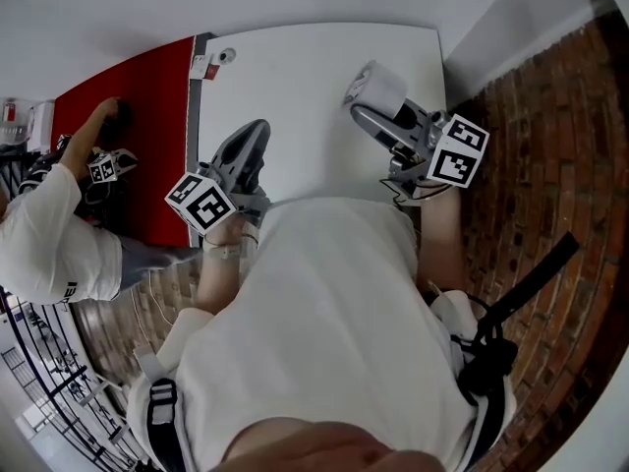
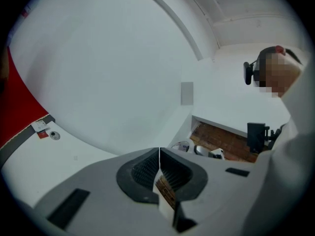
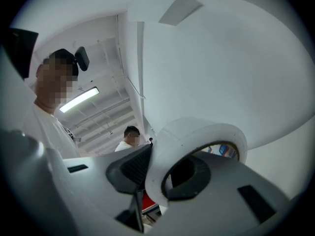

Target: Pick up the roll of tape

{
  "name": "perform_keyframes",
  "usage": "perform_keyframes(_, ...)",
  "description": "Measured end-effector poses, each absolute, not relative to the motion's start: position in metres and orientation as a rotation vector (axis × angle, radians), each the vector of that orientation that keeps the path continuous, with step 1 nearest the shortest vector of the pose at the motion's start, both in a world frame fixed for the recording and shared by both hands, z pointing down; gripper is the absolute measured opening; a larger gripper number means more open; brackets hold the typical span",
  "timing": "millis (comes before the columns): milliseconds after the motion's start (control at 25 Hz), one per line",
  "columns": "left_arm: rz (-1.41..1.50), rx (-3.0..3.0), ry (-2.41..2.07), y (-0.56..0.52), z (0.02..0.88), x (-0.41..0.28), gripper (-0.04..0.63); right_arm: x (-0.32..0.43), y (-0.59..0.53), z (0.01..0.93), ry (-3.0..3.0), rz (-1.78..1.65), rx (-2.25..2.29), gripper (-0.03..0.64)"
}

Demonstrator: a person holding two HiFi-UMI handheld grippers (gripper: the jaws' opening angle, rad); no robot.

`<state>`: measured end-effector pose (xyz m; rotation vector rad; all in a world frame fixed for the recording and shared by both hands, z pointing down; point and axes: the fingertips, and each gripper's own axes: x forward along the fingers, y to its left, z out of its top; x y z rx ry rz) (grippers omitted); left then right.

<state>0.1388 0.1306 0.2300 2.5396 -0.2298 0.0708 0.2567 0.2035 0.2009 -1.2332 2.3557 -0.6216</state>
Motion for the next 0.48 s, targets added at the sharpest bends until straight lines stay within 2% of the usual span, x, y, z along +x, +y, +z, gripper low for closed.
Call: perform_keyframes(480, 0.051, 2.546, -0.249, 0.12, 0.236, 0.139, 0.008, 0.259, 0.203, 0.208, 2.35, -0.626, -1.241, 0.11)
